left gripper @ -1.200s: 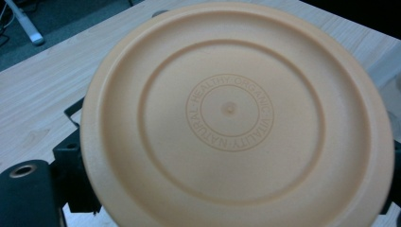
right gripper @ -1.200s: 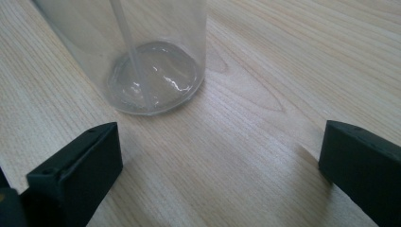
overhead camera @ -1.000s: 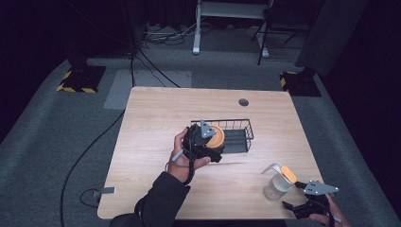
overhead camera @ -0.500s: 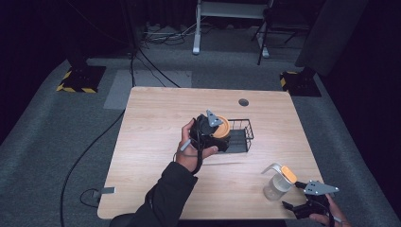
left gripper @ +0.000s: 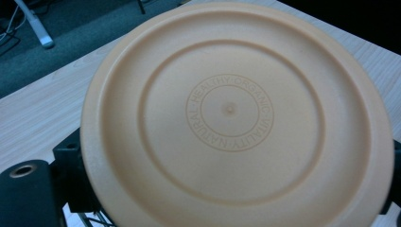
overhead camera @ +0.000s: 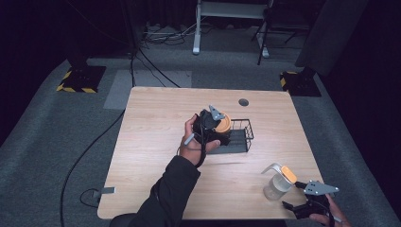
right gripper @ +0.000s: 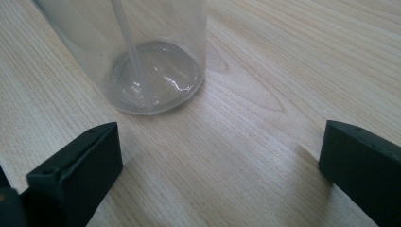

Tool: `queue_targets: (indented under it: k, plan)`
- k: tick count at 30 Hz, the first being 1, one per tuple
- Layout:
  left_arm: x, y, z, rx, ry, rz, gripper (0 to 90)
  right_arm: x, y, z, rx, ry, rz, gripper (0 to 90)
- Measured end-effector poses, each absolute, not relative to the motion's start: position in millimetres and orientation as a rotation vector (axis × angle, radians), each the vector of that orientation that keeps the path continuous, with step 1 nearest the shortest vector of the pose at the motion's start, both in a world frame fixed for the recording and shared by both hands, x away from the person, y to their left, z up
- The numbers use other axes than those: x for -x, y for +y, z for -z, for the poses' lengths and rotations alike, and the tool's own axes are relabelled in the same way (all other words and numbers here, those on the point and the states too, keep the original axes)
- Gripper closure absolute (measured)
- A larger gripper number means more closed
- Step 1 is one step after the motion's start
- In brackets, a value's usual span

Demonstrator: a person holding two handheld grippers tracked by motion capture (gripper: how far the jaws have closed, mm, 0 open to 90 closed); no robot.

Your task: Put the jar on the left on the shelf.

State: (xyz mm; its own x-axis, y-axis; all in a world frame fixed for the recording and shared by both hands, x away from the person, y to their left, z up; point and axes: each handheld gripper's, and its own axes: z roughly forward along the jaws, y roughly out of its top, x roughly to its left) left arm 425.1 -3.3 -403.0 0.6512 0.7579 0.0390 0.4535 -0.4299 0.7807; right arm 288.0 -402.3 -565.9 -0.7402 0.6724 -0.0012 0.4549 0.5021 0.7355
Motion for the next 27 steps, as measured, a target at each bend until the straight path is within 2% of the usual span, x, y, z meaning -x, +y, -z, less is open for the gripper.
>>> queue_targets:
  k: [27]
  plan:
    - [-451.6, -4.4, 423.2, -2.116, 1.004, -0.494, 9.3, -288.0, -402.4, 565.9, -0.949, 2.462, -1.079, 0.1]
